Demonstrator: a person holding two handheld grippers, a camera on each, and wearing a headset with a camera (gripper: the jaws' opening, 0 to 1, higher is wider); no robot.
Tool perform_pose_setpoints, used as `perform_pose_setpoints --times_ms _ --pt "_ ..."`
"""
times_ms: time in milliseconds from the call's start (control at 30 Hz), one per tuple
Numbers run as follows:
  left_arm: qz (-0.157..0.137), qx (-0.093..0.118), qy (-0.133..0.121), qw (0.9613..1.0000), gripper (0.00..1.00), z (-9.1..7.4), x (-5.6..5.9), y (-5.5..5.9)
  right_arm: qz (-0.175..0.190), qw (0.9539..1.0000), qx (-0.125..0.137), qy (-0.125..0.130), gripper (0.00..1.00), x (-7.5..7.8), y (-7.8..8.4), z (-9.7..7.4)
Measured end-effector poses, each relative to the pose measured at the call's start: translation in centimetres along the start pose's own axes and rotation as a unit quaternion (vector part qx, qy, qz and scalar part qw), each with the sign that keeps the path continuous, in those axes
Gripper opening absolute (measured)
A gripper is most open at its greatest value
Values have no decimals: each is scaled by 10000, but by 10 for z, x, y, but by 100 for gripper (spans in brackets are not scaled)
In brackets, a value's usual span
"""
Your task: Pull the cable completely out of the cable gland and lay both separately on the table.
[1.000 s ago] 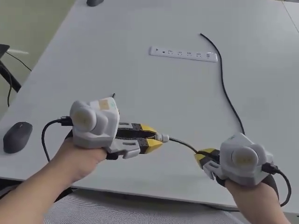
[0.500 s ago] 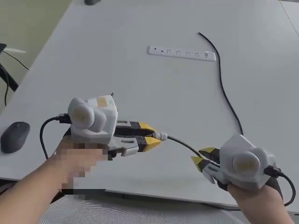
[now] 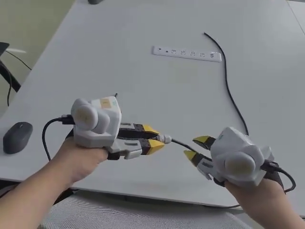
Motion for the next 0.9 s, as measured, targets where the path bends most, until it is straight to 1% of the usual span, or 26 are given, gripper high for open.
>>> perform_pose_setpoints --times_ms 67,133,333,400,433,500,633,800,900 --pt "-3 -6 -7 10000 15 0 0 1 -153 9999 1 9 15 -3 -5 0" --pt "-9 -14 3 10000 15 0 1 1 -236 9997 64 -17 13 -5 -12 0" --pt "-4 -37 35 10000 15 2 3 2 -395 9991 152 -81 12 -10 -24 2" --pt "0 -39 39 10000 15 3 3 2 -484 9986 192 -97 9 -13 -27 1" --pt "-5 -32 37 10000 15 3 3 2 -603 9980 170 -93 8 -14 -27 1" --pt "5 -37 41 10000 15 4 3 2 -719 9973 142 -58 5 -14 -26 2" --pt "13 -50 55 10000 15 5 2 2 -704 9974 152 -69 3 -13 -24 1" --pt "20 -65 62 10000 15 7 1 1 -769 9969 135 -69 1 -13 -23 2" --pt "30 -86 66 9999 15 8 1 1 -734 9972 122 -113 0 -12 -22 3"
Point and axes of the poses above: the centre of the closed fingertips' face, and the gripper's own axes: z roughly forward along the fingers, x roughly to its right, y roughly out of its underside, the point moved 4 cm from there along -z, roughly backward along the fingers, and after that the axes turned 12 degrees about -x, right-handed, at the moved point
